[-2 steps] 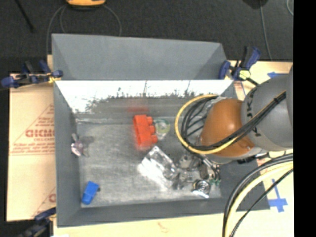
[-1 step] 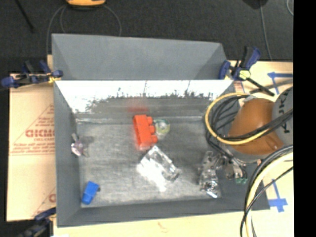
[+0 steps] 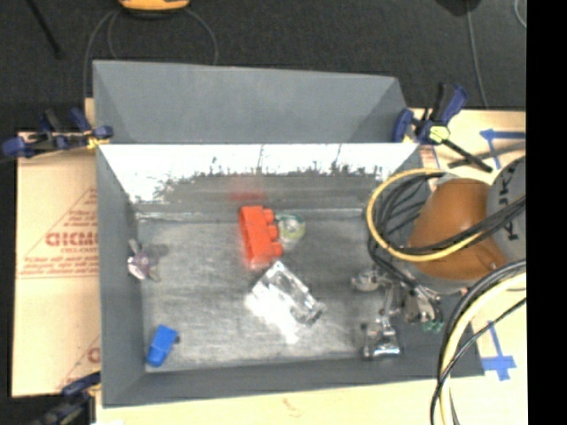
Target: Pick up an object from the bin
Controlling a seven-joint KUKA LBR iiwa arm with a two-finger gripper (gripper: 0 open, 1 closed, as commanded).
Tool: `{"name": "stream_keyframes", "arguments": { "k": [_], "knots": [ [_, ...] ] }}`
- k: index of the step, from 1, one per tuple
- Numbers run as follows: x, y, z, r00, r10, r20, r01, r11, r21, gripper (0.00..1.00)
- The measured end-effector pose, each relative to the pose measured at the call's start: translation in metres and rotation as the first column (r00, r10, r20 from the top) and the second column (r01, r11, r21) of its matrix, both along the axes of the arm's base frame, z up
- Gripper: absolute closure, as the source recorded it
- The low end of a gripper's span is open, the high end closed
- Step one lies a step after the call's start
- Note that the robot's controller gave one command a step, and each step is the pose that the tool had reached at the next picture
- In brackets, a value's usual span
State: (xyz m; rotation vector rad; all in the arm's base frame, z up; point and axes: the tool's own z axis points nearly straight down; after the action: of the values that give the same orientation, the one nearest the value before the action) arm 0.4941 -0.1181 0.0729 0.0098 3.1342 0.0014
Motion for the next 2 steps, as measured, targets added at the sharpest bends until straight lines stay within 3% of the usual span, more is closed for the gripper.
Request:
{"name": "stream_keyframes", "arguments": {
  "k": [1,2],
  "knots": [
    [0.0168,0.1564,0.027,0.999,-0.052,-0.001,0.052,0.999,0.004,0.0],
    [0.0168,0.1515,0.0273,0.998,-0.055,-0.001,0.055,0.998,0.0,1.0]
  ]
}}
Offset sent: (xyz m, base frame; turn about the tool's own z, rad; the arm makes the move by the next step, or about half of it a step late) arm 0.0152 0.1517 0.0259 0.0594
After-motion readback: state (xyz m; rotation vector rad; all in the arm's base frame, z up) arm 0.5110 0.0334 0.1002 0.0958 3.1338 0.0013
